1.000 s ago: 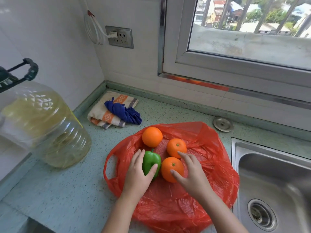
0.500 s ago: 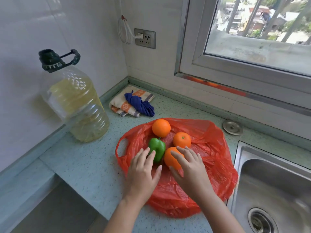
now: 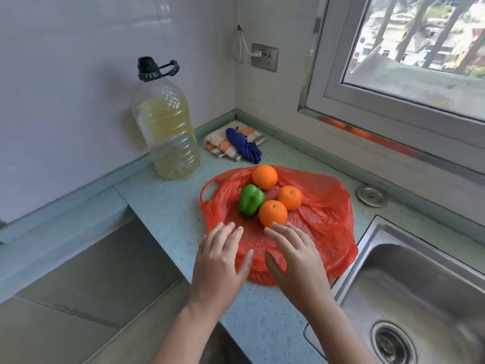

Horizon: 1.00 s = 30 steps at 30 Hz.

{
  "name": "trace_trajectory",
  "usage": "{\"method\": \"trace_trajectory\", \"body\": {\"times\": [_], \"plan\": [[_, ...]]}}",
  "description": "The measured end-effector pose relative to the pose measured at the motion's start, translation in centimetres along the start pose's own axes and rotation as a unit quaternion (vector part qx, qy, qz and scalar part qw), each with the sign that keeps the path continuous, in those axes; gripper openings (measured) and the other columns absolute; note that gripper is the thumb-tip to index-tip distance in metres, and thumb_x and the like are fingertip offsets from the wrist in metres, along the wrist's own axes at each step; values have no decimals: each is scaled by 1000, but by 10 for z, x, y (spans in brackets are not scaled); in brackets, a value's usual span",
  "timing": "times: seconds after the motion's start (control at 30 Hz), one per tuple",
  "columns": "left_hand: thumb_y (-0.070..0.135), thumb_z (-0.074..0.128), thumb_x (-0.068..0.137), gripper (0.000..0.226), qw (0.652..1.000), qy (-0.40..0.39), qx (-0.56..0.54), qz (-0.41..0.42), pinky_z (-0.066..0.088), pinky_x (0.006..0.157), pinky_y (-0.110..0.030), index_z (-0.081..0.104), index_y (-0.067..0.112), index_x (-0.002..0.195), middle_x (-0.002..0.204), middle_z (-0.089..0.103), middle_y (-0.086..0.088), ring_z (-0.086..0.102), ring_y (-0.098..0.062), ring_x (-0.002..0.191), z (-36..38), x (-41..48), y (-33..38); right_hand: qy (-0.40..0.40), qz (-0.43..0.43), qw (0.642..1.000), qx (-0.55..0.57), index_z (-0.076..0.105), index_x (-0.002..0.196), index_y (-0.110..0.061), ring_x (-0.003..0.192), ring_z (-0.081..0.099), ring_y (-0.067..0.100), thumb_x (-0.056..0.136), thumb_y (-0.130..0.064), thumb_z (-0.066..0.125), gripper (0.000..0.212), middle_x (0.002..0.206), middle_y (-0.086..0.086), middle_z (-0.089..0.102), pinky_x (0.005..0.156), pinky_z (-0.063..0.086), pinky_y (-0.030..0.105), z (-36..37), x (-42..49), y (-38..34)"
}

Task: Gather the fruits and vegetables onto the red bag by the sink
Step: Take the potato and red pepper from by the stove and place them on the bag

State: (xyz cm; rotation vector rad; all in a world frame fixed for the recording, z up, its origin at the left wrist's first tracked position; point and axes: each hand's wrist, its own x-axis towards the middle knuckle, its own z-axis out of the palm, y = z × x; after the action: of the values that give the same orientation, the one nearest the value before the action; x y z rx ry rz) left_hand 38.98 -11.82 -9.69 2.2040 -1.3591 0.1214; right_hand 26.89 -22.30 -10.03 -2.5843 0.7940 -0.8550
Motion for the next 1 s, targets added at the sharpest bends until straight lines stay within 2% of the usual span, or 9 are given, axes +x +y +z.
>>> {"method": "trace_trajectory", "body": {"times": [0.2, 0.3, 0.43, 0.5, 0.63, 0.7, 0.8, 0.9, 1.0], "plan": [[50, 24, 94, 62, 998, 35, 29, -53, 38, 99, -39, 61, 5, 114, 116, 62, -13, 53, -30, 114, -31, -50, 0, -43, -46, 997, 37, 60, 115, -16, 115, 53, 29, 80, -30, 51, 38, 118, 3, 62, 89, 48, 48, -2, -21, -32], [45, 32, 92, 55, 993, 66, 47, -87, 40, 96, -39, 63, 3, 110, 112, 63, -14, 56, -32, 110, -49, -75, -7, -66, -77, 993, 61, 60, 114, -15, 113, 54, 30, 80, -32, 44, 41, 117, 4, 63, 89, 47, 46, -1, -24, -55], [37, 44, 84, 47, 985, 94, 58, -133, 45, 92, -43, 63, 2, 108, 110, 64, -15, 56, -33, 109, -71, -106, -20, -92, -117, 986, 79, 60, 114, -17, 112, 54, 29, 81, -33, 45, 39, 116, 2, 63, 90, 47, 45, 4, -30, -88], [36, 44, 85, 46, 980, 108, 68, -154, 41, 93, -43, 63, 2, 109, 111, 63, -15, 56, -33, 109, -83, -122, -28, -93, -143, 981, 88, 61, 112, -17, 110, 56, 29, 81, -32, 48, 36, 113, 3, 64, 90, 47, 45, 8, -33, -107], [38, 39, 90, 49, 968, 132, 81, -196, 46, 91, -46, 62, 0, 111, 112, 62, -16, 55, -34, 110, -112, -164, -45, -102, -199, 969, 107, 63, 108, -14, 104, 58, 28, 79, -27, 51, 33, 110, 3, 66, 88, 48, 41, 20, -43, -154], [43, 33, 93, 54, 961, 142, 95, -219, 43, 92, -43, 61, 1, 111, 112, 62, -15, 54, -33, 110, -130, -188, -53, -122, -222, 960, 118, 62, 110, -15, 106, 57, 28, 80, -30, 46, 37, 113, 3, 65, 89, 48, 40, 27, -53, -180], [36, 42, 87, 47, 947, 158, 117, -255, 35, 94, -35, 62, 1, 111, 111, 63, -15, 56, -34, 109, -157, -229, -63, -146, -249, 947, 139, 60, 111, -16, 110, 56, 28, 81, -30, 45, 37, 115, 2, 64, 89, 48, 45, 34, -76, -221], [33, 43, 85, 46, 934, 168, 126, -288, 33, 94, -33, 62, 1, 111, 112, 63, -14, 56, -34, 109, -181, -277, -68, -160, -283, 935, 144, 59, 111, -16, 111, 56, 28, 81, -26, 48, 34, 115, 1, 63, 89, 48, 45, 39, -106, -261], [34, 43, 85, 46, 922, 176, 140, -316, 33, 93, -32, 62, 1, 110, 112, 63, -14, 57, -33, 109, -203, -330, -71, -180, -305, 922, 154, 59, 111, -16, 111, 56, 28, 81, -29, 43, 36, 115, 1, 64, 88, 48, 46, 42, -142, -303]]}}
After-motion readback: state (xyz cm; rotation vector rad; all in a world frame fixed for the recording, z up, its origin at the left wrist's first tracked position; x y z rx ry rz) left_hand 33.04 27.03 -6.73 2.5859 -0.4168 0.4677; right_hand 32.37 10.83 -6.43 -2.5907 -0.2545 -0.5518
